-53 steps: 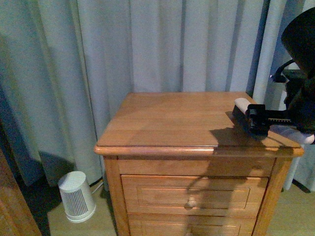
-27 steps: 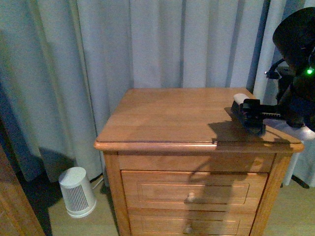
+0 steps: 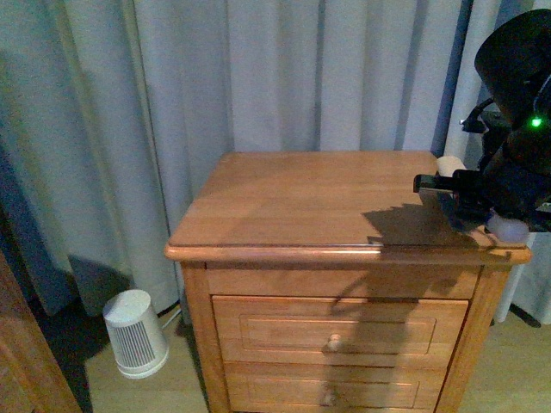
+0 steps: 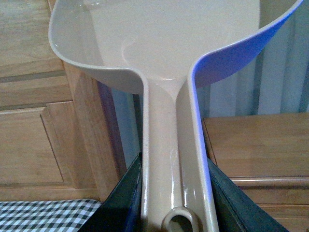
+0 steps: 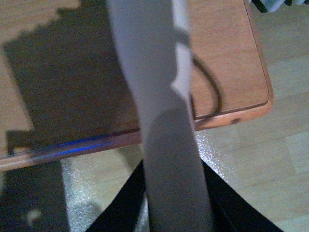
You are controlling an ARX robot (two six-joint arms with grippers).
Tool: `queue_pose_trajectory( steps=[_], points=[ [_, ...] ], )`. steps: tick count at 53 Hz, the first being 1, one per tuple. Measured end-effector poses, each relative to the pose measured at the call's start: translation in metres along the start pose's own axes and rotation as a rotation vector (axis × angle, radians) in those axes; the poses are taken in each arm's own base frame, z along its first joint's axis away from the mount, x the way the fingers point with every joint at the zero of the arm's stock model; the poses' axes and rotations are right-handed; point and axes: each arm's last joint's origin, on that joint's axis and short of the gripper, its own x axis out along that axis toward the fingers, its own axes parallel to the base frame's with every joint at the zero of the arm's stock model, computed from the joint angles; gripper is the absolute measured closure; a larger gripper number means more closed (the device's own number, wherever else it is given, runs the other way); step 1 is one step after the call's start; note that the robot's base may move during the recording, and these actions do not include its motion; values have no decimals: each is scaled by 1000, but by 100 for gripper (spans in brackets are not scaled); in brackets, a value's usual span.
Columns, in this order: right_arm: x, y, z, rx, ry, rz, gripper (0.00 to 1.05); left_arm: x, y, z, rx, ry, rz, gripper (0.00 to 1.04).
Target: Clean up trash
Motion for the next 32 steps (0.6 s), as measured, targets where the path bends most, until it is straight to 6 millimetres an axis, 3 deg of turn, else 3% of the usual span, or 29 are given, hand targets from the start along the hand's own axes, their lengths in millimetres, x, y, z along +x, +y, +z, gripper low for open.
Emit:
queue_pose_trajectory(
  steps=[9, 14, 25, 32],
  points=[
    [-10, -2, 3, -32, -75, -2, 85, 0, 0, 0, 0, 0, 0, 76],
    [-27, -6, 7, -66, -166, -9, 85, 0, 0, 0, 0, 0, 0, 76],
    [-95, -26, 7, -141, -463, -4, 85, 0, 0, 0, 0, 0, 0, 76],
    [-140, -46, -14, -150, -588, -9, 85, 0, 0, 0, 0, 0, 0, 76]
  ],
)
